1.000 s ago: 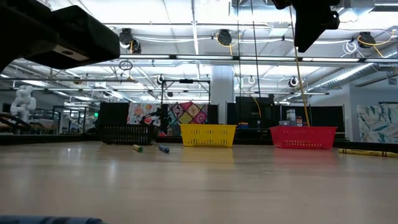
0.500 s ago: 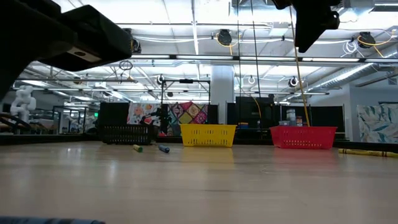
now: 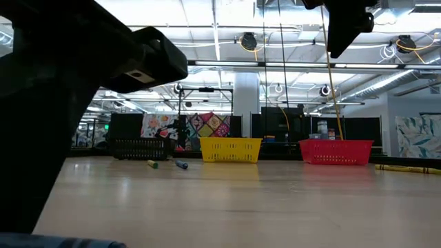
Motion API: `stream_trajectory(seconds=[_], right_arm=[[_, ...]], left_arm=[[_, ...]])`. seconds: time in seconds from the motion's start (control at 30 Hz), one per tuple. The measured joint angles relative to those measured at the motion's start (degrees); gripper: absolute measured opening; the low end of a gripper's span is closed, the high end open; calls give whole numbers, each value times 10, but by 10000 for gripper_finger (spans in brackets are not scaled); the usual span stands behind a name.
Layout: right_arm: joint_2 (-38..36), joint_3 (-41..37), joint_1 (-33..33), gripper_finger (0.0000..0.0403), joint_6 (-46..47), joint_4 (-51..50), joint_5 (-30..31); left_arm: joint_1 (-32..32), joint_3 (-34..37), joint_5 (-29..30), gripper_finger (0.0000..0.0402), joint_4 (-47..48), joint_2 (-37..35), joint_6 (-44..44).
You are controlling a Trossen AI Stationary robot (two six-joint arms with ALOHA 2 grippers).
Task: Sort crayons
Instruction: Put the blue crayon into the black bin
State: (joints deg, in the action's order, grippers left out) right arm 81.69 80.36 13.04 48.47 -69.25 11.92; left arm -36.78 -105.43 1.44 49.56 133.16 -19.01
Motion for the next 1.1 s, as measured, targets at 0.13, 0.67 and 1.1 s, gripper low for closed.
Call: stream_trajectory(seconds=[0.13, 0.67, 1.1], right_arm=[[0, 0, 0, 98, -1, 0, 0], [0, 0, 37, 98, 18, -10, 14], [0, 0, 62, 98, 48, -77, 79]], left_arm=[[5, 0, 2, 19, 4, 0, 21], [71, 2, 52, 1, 97, -17, 152], [109, 1, 63, 0, 134, -49, 200]])
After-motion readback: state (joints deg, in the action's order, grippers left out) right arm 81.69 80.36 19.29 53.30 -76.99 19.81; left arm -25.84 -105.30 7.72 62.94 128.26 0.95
